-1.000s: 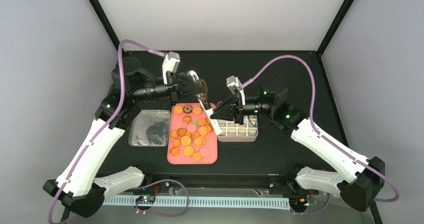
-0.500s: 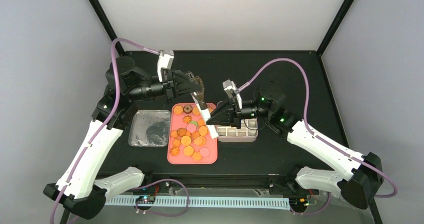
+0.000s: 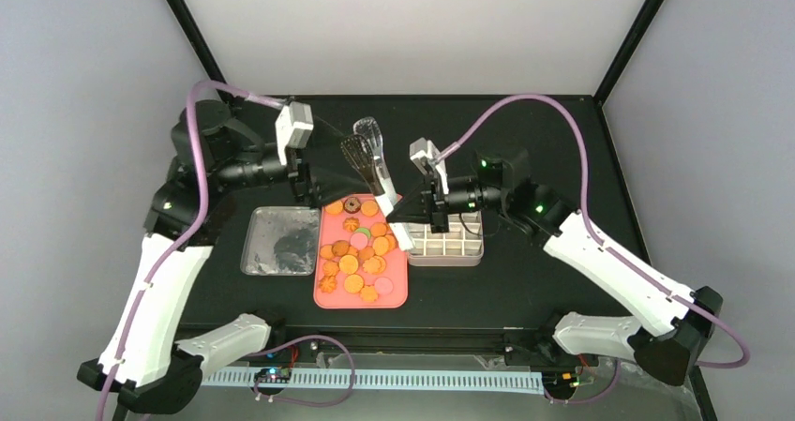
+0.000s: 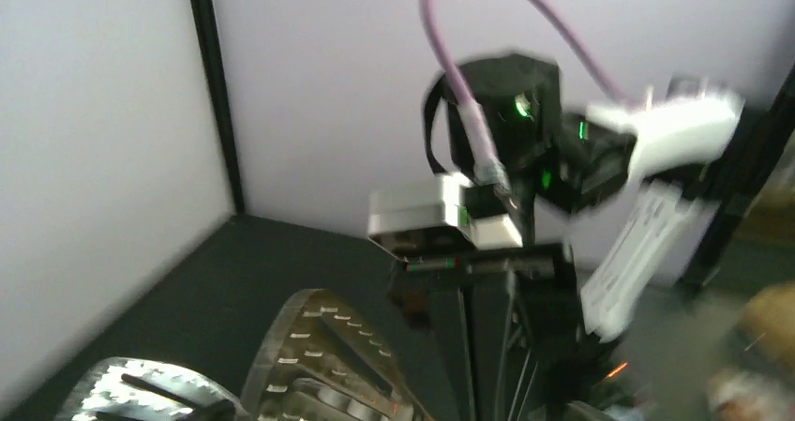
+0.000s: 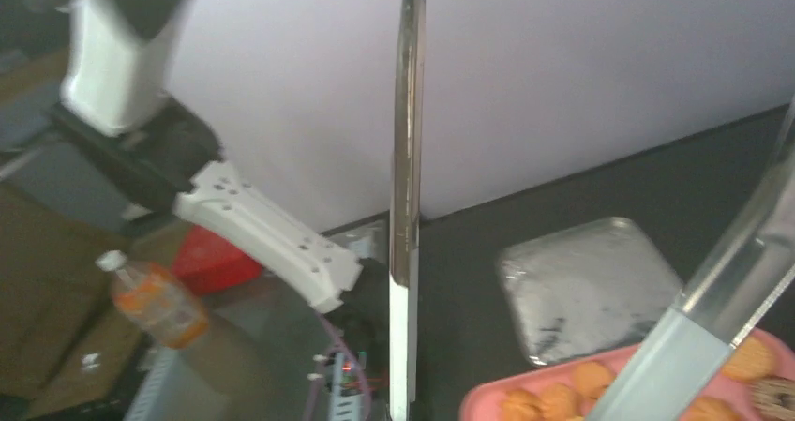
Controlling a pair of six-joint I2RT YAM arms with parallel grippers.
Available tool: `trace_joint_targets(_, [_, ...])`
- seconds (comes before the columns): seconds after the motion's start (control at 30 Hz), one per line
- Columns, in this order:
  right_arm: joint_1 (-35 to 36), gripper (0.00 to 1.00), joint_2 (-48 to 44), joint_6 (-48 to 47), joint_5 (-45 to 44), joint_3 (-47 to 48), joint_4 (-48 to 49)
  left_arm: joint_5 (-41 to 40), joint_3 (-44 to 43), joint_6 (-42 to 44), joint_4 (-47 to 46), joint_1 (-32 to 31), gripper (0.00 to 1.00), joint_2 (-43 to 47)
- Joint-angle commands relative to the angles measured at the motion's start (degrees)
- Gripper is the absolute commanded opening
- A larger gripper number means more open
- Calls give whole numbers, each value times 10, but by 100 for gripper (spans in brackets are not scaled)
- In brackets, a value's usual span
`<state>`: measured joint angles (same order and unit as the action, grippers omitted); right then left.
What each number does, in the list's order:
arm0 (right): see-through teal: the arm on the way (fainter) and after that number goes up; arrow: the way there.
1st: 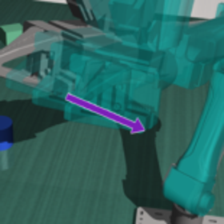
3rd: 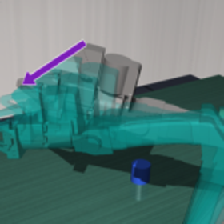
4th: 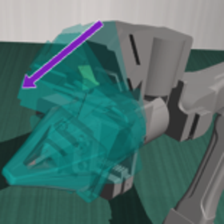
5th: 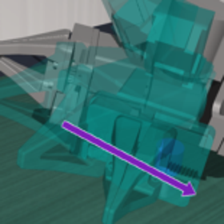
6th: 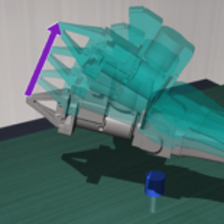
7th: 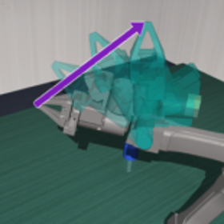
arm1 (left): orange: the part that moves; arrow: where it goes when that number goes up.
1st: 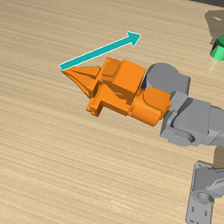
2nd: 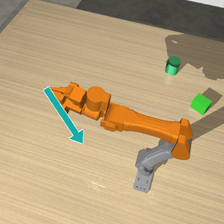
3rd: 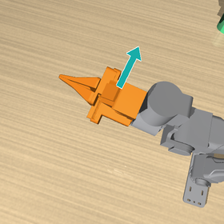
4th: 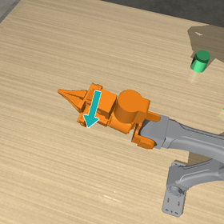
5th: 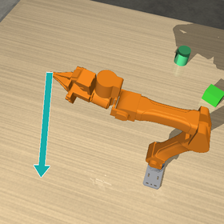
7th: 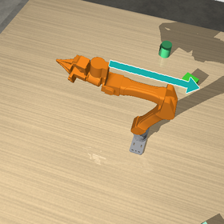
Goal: Pack the cookies
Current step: Pass from the left arm to the right, then pass from the right arm to the left
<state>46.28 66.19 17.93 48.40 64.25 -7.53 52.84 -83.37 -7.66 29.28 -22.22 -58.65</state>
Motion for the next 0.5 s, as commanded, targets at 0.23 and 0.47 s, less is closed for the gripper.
trace_joint_targets(0.23, [80,1,182,-228,-332,220,-456,-163,-119,755,397,-21,89,21])
trace_joint_targets(0.47, [125,1,259,-241,-358,313,-484,-259,40,857,401,-49,73,95])
